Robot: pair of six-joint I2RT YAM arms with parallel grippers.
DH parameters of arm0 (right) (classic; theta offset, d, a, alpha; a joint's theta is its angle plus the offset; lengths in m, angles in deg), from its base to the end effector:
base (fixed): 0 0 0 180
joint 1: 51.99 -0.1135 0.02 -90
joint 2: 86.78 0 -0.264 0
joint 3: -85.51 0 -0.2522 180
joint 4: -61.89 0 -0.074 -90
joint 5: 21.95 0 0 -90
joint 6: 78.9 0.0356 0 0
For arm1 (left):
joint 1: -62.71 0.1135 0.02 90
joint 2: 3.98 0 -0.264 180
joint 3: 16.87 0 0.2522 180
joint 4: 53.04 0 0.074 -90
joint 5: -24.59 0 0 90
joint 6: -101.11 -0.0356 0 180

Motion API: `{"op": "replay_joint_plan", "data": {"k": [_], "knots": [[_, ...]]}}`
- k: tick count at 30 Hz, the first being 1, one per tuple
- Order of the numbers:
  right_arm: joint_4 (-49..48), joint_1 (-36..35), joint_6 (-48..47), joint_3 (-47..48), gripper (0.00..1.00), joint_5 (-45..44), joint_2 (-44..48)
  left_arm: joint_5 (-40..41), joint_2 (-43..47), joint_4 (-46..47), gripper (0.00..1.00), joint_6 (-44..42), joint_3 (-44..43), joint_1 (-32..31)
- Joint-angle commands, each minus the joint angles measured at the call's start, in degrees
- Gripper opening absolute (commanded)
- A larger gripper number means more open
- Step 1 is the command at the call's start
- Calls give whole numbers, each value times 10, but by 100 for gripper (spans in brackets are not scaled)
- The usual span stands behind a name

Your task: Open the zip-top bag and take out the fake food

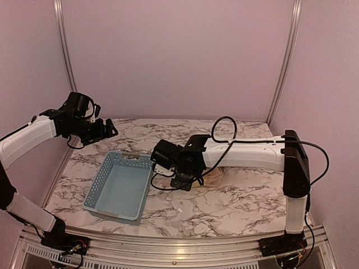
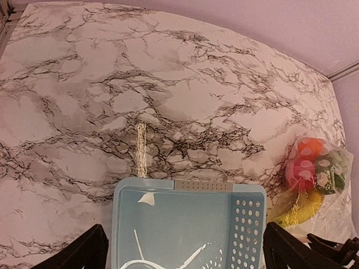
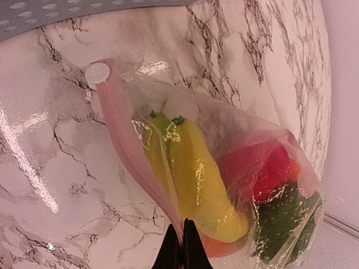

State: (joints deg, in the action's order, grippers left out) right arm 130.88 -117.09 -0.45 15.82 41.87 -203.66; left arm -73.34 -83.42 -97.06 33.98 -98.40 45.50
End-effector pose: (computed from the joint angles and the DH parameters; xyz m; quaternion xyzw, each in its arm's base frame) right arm 0.1895 0.3710 0.2175 -0.5769 0.7757 -0.1454 0.2105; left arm 0.2898 -0.0949 0.3092 -0.0169 0.9114 -0.1986 0.3601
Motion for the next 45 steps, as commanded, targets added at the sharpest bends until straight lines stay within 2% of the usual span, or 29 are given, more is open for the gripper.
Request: {"op": "replay_joint_plan", "data": {"k": [1, 7, 15, 21, 26, 34, 38, 40, 45], "knots": [[-4, 4, 6, 41, 0, -11, 70, -6, 21, 51, 99, -8, -9, -2], [-12, 33, 4, 62, 0, 30, 130, -53, 50, 141, 99, -5, 15, -2], [-79, 111, 7, 10, 0, 187, 246, -112, 80, 264, 99, -18, 58, -15], [-175, 169, 27, -64, 0, 341, 324, -134, 79, 285, 99, -110, 68, -88], [-215, 197, 27, -98, 0, 434, 349, -174, 86, 349, 99, -168, 101, -158], [-240, 200, 4, -117, 0, 537, 355, -232, 90, 444, 94, -207, 149, -204], [-240, 201, -9, -121, 0, 570, 355, -250, 72, 470, 86, -225, 144, -216], [-236, 201, -17, -121, 0, 582, 355, -257, 60, 487, 79, -233, 139, -217], [-232, 203, -26, -121, 0, 592, 354, -279, 37, 491, 53, -253, 119, -221]]}}
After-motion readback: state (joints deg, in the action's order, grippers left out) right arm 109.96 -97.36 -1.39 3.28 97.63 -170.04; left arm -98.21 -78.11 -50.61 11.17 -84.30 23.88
